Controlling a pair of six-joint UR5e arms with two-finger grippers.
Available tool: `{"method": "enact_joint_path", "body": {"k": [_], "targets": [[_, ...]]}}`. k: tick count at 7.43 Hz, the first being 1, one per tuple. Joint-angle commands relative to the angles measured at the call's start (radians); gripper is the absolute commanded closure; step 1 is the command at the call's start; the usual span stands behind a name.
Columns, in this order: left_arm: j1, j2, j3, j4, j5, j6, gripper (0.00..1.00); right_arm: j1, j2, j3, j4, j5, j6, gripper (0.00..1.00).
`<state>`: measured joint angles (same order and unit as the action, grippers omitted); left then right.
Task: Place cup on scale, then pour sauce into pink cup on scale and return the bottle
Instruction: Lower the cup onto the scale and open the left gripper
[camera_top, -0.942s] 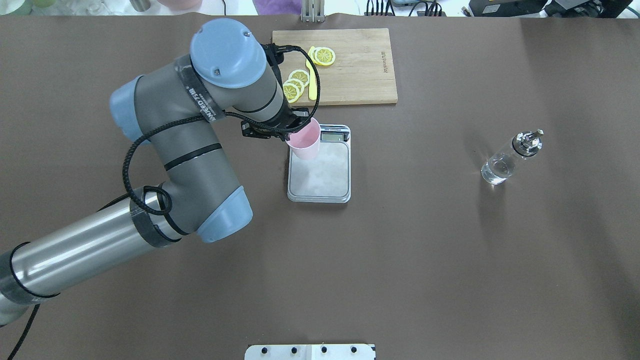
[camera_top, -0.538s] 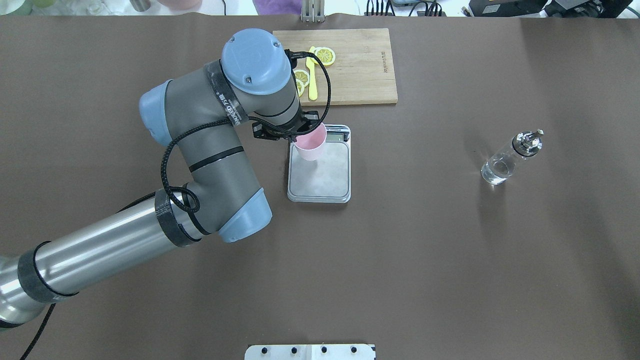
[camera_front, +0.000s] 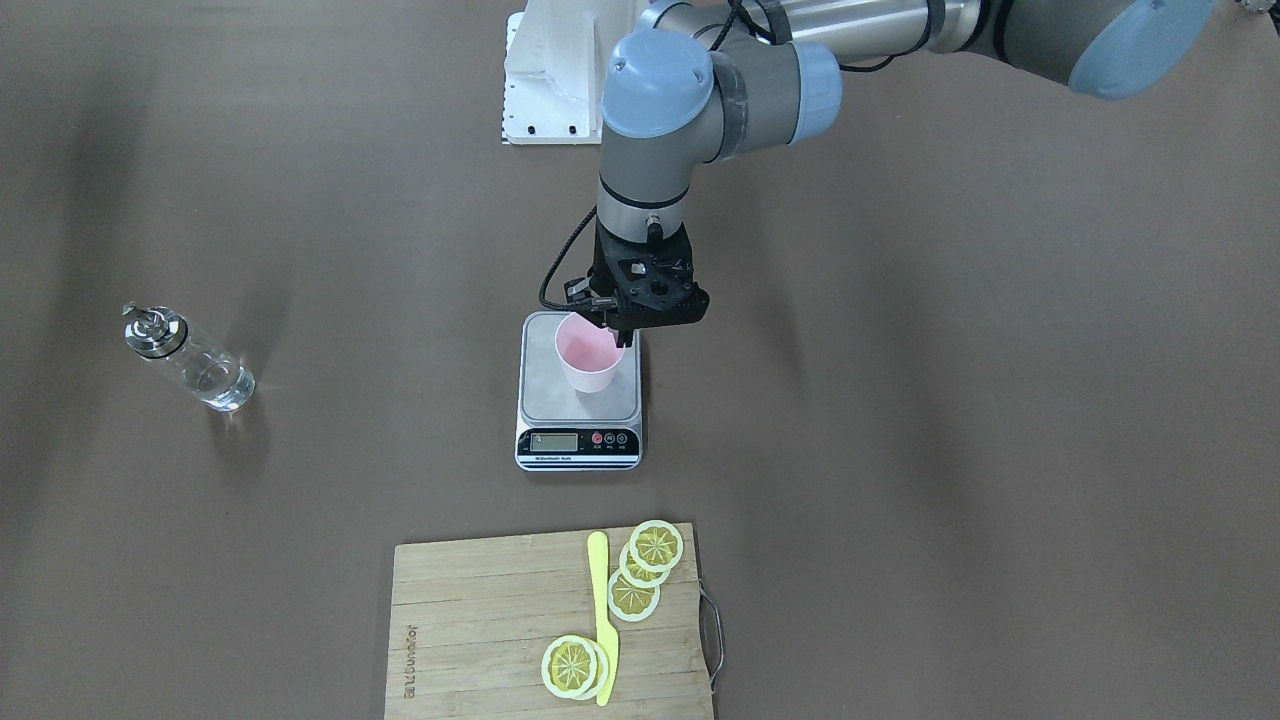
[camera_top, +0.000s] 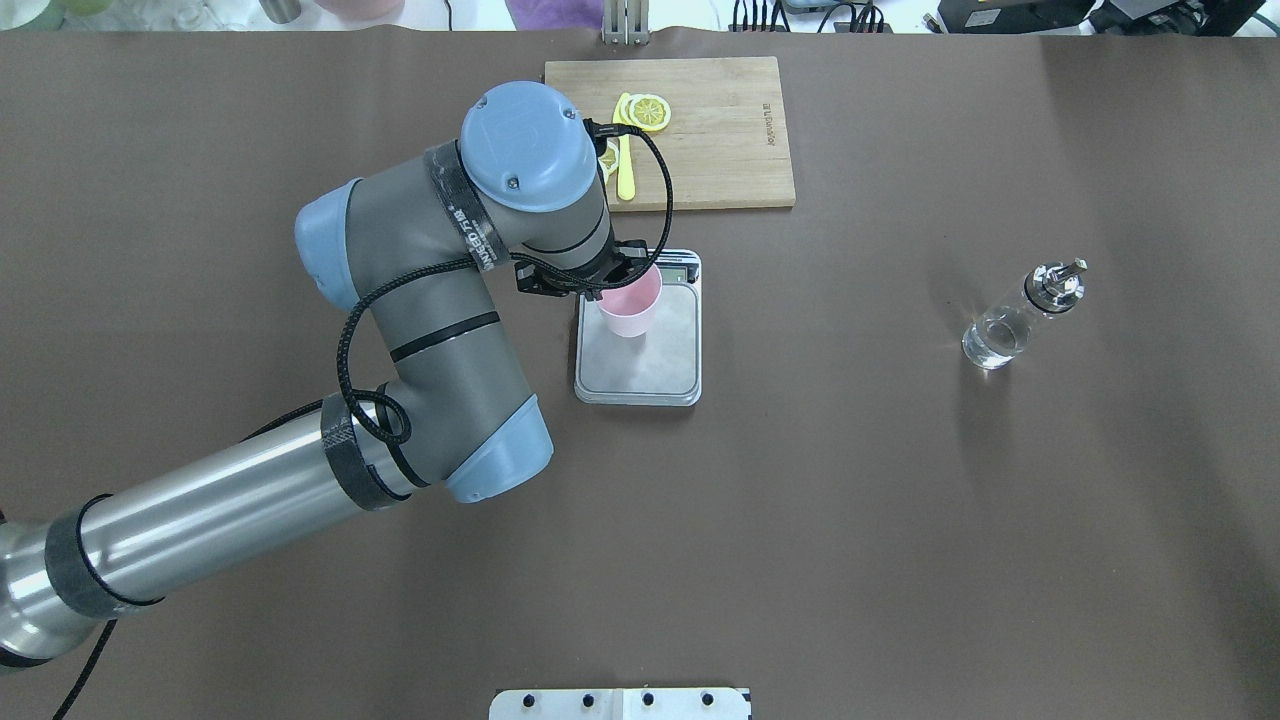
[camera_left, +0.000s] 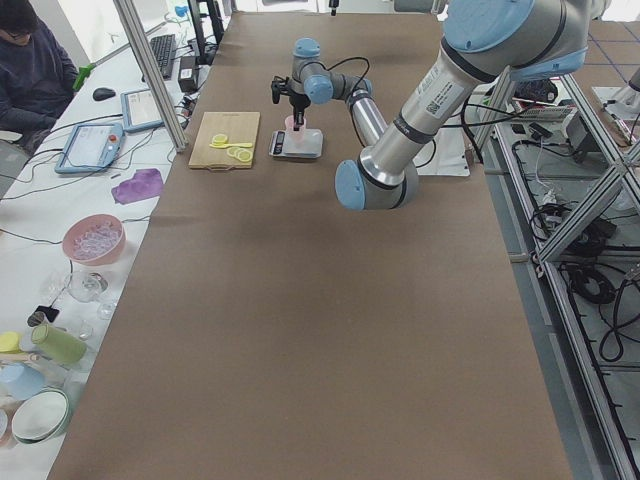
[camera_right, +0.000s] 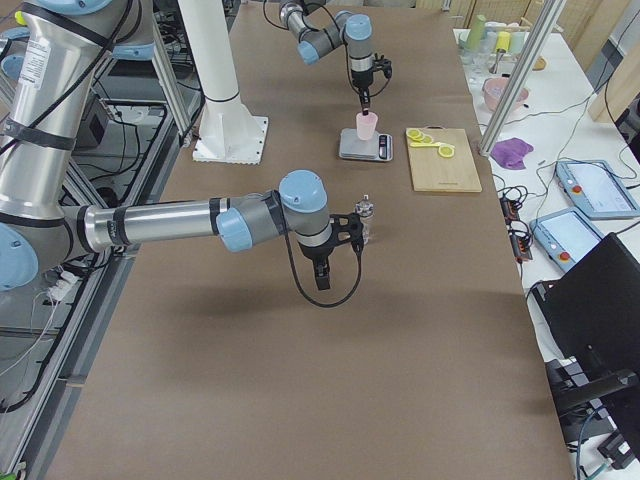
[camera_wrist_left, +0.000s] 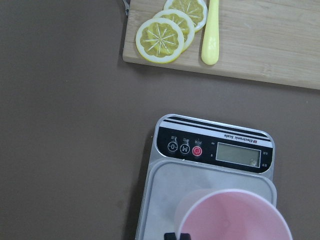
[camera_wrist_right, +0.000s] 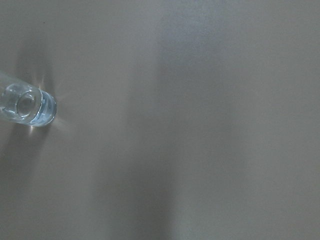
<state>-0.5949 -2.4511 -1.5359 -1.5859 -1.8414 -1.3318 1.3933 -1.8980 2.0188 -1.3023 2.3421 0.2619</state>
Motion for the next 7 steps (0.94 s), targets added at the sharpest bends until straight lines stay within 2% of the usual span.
{"method": "enact_joint_path", "body": {"k": [1, 7], "targets": [[0.003, 0.004, 0.000, -0.002, 0.002, -0.001, 1.00, 0.001, -0.001, 0.000, 0.000, -0.001, -0.001, 0.01], [0.023, 0.006, 0.000, -0.013, 0.030, 0.011, 1.00, 0.001, 0.000, -0.002, 0.000, 0.000, -0.001, 0.01]]}}
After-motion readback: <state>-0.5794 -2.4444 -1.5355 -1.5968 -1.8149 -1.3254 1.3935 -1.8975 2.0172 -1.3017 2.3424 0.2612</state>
